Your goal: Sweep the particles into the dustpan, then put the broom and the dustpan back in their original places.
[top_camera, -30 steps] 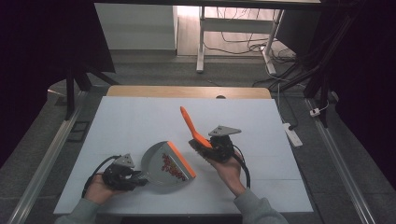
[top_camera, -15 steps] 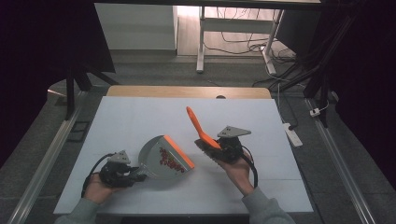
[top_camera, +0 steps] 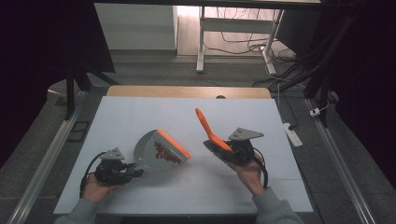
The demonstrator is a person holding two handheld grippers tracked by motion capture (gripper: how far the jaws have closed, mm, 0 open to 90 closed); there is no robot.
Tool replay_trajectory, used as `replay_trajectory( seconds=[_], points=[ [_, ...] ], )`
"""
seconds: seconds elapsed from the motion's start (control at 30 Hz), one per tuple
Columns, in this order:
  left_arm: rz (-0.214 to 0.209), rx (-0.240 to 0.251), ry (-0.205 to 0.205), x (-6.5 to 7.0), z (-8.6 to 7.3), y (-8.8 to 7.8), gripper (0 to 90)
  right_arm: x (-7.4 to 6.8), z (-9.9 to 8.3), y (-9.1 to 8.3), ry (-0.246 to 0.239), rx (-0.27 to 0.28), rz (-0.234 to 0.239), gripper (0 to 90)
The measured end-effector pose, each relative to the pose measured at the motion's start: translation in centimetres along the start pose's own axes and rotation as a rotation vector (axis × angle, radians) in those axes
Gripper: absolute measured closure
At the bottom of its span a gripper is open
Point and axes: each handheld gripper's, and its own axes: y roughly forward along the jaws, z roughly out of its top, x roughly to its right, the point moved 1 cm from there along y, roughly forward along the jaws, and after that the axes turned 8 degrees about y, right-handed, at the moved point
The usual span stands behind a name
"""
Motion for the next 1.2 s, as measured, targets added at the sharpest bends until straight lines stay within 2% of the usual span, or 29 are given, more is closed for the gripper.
replay_trajectory(
  seconds=[0.2,0.6,0.7,0.87,1.2],
  points=[
    [0.019,0.009,-0.026,-0.1,0.0,-0.2,61.8,0.4,-0.4,-0.8,-0.015,-0.003,0.001,70.6],
    [0.056,0.031,-0.068,-0.2,-0.2,-0.6,61.8,1.1,-1.4,-2.2,-0.005,-0.019,0.005,70.6],
    [0.082,0.034,-0.082,-0.2,-0.3,-0.7,61.8,1.3,-1.6,-2.5,0.004,-0.025,0.013,70.6],
    [0.126,0.037,-0.106,0.0,-0.5,-1.0,61.8,1.6,-1.8,-2.8,-0.007,-0.034,0.011,70.6],
    [0.211,0.057,-0.191,0.8,-1.6,-1.8,61.8,1.8,-2.6,-3.4,-0.015,-0.060,0.021,70.6]
  ],
)
